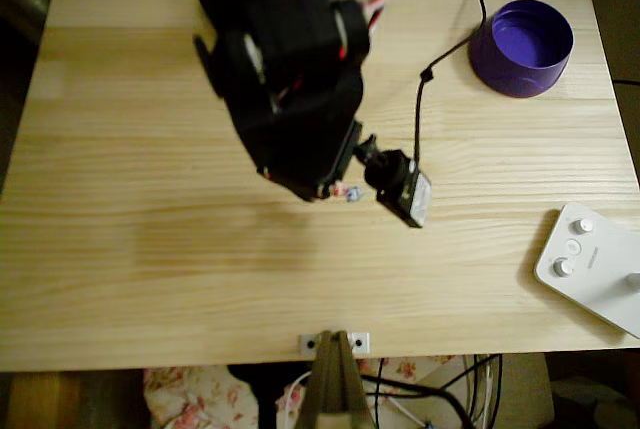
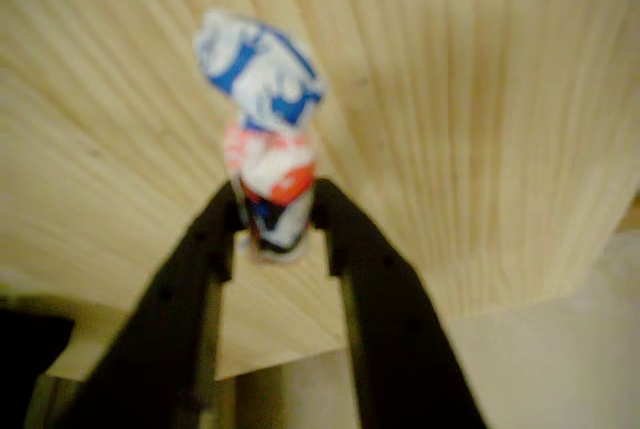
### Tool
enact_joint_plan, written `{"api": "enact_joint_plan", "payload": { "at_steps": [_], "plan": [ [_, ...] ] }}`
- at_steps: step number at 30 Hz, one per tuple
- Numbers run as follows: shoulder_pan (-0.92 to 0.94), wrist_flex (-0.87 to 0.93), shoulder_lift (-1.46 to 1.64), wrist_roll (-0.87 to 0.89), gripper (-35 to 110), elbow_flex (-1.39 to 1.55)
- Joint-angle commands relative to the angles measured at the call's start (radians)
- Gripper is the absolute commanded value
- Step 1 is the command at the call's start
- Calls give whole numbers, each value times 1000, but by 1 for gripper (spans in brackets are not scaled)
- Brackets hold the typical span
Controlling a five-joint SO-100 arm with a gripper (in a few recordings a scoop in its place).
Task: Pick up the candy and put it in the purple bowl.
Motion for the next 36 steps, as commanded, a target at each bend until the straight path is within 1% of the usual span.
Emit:
{"api": "enact_joint_plan", "payload": {
  "at_steps": [1, 12, 25, 36],
  "plan": [
    [-61, 41, 173, 15, 8, -2],
    [-296, 170, 347, 167, 8, -12],
    [-670, 336, 413, 397, 8, -219],
    [-907, 347, 359, 523, 8, -345]
  ]
}}
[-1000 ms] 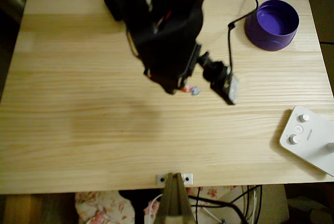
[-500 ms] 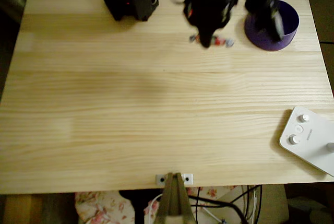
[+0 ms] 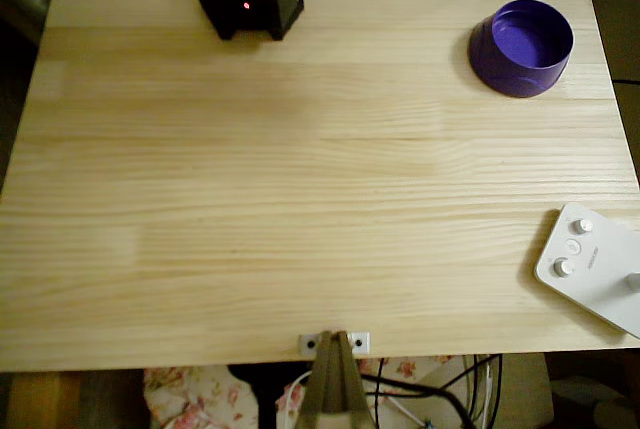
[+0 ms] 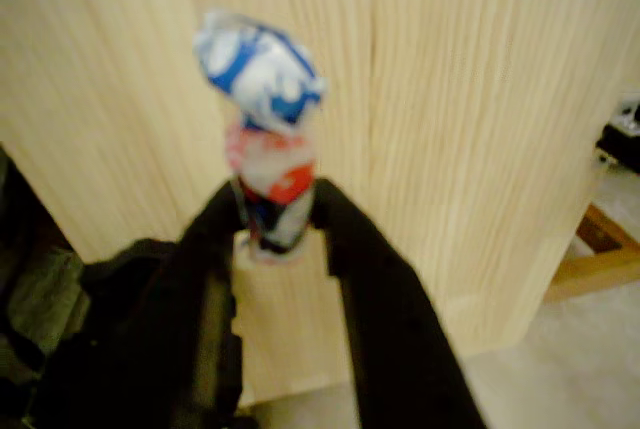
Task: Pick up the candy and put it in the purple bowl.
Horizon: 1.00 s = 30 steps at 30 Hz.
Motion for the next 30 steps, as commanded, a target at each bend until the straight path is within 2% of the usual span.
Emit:
{"api": "enact_joint_plan", "payload": {
  "at_steps": [1, 11, 30],
  "plan": [
    [-98, 5, 17, 26, 7, -135],
    [-178, -12, -225, 63, 7, -416],
    [-218, -161, -437, 61, 7, -457]
  ]
}}
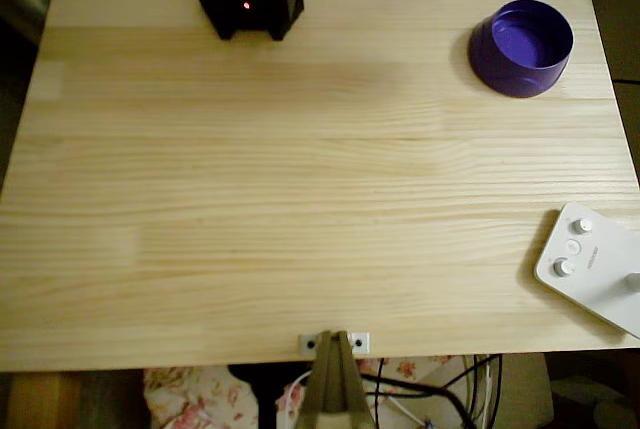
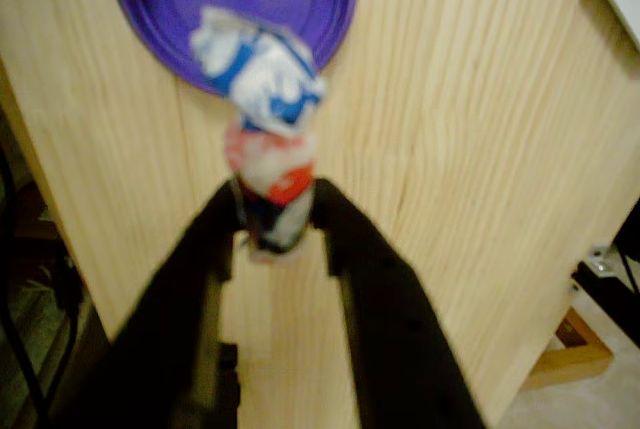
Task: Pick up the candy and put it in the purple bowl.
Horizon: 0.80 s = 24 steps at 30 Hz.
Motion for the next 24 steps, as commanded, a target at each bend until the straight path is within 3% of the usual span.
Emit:
{"api": "enact_joint_plan", "payload": {
  "at_steps": [1, 24],
  "plan": [
    [-31, -28, 14, -3, 7, -91],
    [-52, -95, -255, -15, 8, -258]
  ]
}}
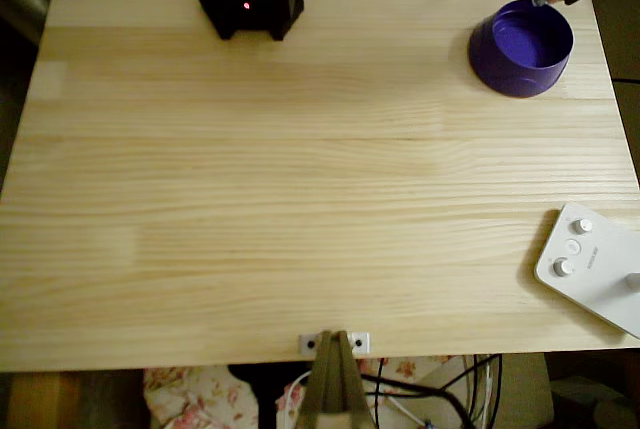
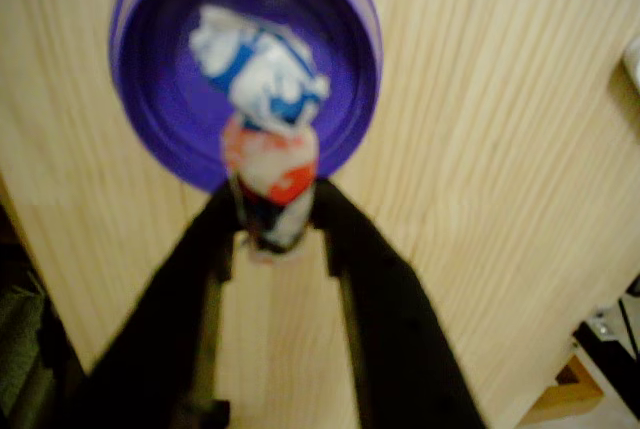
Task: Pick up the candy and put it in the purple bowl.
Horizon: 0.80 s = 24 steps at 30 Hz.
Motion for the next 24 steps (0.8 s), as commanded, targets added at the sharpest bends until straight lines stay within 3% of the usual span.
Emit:
{"api": "enact_joint_plan", "payload": {
  "at_steps": [1, 24],
  "plan": [
    [-21, -14, 29, -5, 8, -78],
    [-3, 17, 6, -18, 11, -74]
  ]
}}
